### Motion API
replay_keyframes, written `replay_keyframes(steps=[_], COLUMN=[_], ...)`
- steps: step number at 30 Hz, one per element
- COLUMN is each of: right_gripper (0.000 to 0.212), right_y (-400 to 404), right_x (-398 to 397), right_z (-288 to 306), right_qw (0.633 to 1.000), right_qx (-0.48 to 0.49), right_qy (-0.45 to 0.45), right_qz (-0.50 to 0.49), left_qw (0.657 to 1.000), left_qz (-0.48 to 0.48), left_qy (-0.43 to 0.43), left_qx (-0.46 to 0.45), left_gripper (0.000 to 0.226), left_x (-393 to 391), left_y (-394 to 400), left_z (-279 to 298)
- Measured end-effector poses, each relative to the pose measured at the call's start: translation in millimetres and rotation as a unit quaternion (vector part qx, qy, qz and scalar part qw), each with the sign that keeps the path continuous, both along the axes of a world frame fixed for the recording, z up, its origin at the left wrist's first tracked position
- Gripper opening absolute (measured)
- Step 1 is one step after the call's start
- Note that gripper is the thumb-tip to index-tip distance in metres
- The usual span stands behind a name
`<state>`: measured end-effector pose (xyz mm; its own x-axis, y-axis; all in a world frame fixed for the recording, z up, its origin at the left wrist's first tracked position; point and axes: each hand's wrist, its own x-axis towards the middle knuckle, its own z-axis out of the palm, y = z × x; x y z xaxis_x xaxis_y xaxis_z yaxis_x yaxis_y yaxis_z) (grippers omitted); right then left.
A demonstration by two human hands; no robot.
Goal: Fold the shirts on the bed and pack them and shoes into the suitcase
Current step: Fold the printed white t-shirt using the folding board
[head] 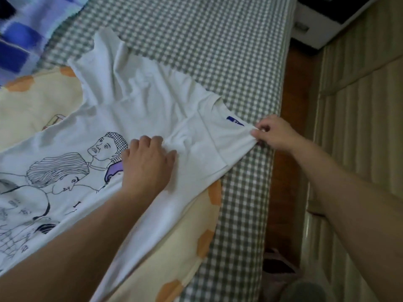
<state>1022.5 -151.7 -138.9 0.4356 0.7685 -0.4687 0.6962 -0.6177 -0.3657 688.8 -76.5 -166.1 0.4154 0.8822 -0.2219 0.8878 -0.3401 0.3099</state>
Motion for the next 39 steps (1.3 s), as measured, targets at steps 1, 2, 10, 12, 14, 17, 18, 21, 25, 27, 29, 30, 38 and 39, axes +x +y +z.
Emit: replay_keyframes(steps=[1, 2, 10, 12, 14, 17, 18, 21, 25, 27, 29, 30, 38, 39], right_gripper=[0.024, 0.02, 0.02, 0.019, 0.013, 0.016, 0.018, 0.02, 0.022, 0.019, 0.016, 0.016, 0.035, 0.034], right_y=[3, 5, 22, 23, 23, 16, 11, -8, -17, -17, -21, -25, -23, -22], right_x=[-1, -3, -12, -14, -18, -19, -16, -12, -9, -5, 3, 6, -37, -38], right_z=[0, 0, -15, -25, -31, -34, -33, -30, -30, -26, -21, -19, -14, -15], right_qw=[1.0, 0.998, 0.996, 0.997, 0.997, 0.991, 0.988, 0.986, 0.99, 0.992, 0.993, 0.993, 0.99, 0.99], right_qx=[0.022, 0.052, 0.089, 0.077, 0.073, 0.1, 0.11, 0.093, 0.081, 0.082, 0.077, 0.073, 0.086, 0.079], right_qy=[-0.016, -0.021, 0.014, -0.014, -0.038, -0.03, -0.03, -0.021, -0.011, -0.012, -0.016, -0.026, -0.056, -0.061], right_qz=[0.01, 0.01, 0.015, 0.016, -0.001, -0.08, -0.106, -0.14, -0.117, -0.095, -0.088, -0.091, -0.099, -0.102], left_qw=[1.0, 0.998, 0.993, 0.994, 0.997, 0.993, 0.984, 0.958, 0.97, 0.974, 0.97, 0.968, 0.977, 0.977], left_qz=[-0.002, -0.002, 0.102, 0.105, 0.074, -0.044, -0.108, -0.264, -0.239, -0.221, -0.232, -0.24, -0.209, -0.207], left_qy=[0.02, 0.039, -0.052, -0.043, -0.008, -0.051, -0.083, -0.097, -0.037, -0.047, -0.069, -0.076, 0.002, 0.015], left_qx=[-0.021, -0.041, -0.028, -0.001, 0.016, 0.099, 0.115, 0.054, -0.003, -0.01, -0.007, -0.006, -0.042, -0.043], left_gripper=[0.046, 0.044, 0.017, 0.019, 0.026, 0.025, 0.02, 0.016, 0.012, 0.017, 0.024, 0.026, 0.017, 0.025], left_x=[9, 16, 9, 0, -7, -10, -9, -11, -11, -6, 0, 1, -17, -20], left_y=[9, 17, 37, 36, 28, 0, -16, -74, -104, -100, -99, -100, -119, -120], left_z=[0, -1, 17, 16, 10, 9, 11, 15, 5, 6, 12, 18, 23, 21])
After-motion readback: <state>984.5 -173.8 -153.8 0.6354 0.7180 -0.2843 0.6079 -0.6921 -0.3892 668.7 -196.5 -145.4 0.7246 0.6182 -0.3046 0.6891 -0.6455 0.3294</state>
